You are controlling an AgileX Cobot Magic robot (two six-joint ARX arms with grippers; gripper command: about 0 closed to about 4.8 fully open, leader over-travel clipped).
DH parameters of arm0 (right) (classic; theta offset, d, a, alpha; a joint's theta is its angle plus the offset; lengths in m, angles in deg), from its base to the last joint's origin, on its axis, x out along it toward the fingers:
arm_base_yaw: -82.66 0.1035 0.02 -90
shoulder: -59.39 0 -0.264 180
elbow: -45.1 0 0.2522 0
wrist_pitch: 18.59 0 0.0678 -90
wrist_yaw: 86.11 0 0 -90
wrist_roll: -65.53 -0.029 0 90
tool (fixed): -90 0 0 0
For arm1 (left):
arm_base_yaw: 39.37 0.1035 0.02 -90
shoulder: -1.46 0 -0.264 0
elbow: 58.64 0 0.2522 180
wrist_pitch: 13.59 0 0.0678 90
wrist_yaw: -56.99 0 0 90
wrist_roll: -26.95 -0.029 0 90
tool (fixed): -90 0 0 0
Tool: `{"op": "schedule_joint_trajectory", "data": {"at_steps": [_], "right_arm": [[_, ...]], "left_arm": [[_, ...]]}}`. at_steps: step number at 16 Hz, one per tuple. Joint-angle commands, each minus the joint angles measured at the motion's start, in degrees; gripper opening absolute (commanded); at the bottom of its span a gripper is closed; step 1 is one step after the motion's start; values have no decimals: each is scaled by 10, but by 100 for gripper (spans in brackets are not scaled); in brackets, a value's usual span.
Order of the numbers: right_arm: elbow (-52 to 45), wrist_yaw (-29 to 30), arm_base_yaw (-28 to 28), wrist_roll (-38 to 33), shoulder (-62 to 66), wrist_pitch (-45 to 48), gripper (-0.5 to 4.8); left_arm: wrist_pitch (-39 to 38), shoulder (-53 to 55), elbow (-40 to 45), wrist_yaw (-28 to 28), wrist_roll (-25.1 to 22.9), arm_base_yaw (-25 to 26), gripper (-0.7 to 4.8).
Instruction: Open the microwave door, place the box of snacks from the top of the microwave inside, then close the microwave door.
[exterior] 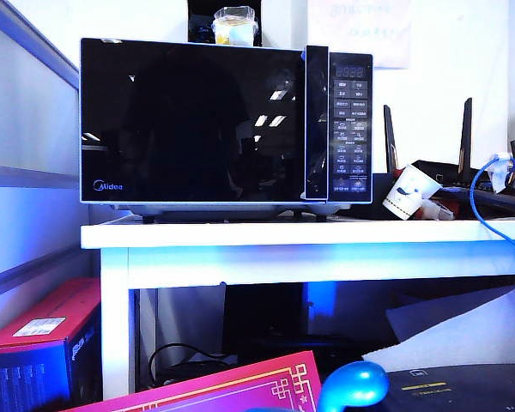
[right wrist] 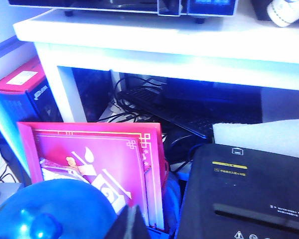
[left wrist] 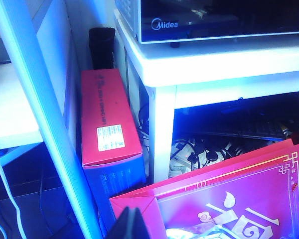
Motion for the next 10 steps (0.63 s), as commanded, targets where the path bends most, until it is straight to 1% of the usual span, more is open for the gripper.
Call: {"op": "schedule_joint_trajectory", "data": {"at_steps": [1, 5, 6, 7, 8, 10], "right_arm": [[-3, 2, 1, -2, -1, -4, -1], [-3, 2, 1, -2, -1, 0, -1], [-2, 0, 1, -2, -1, 24, -1], [4, -17, 1, -2, -1, 46, -2], [21, -41, 1, -2, -1, 68, -2], [66, -70, 1, -2, 0, 85, -2]], "left_arm": [[-8, -2, 2, 3, 2, 0, -5], [-5, -2, 2, 3, 2, 0, -5], [21, -2, 0, 2, 35, 0, -5], [47, -2, -11, -3, 104, 0, -5], [47, -2, -37, -30, 143, 0, -5], [46, 3, -97, -70, 161, 0, -5]]}}
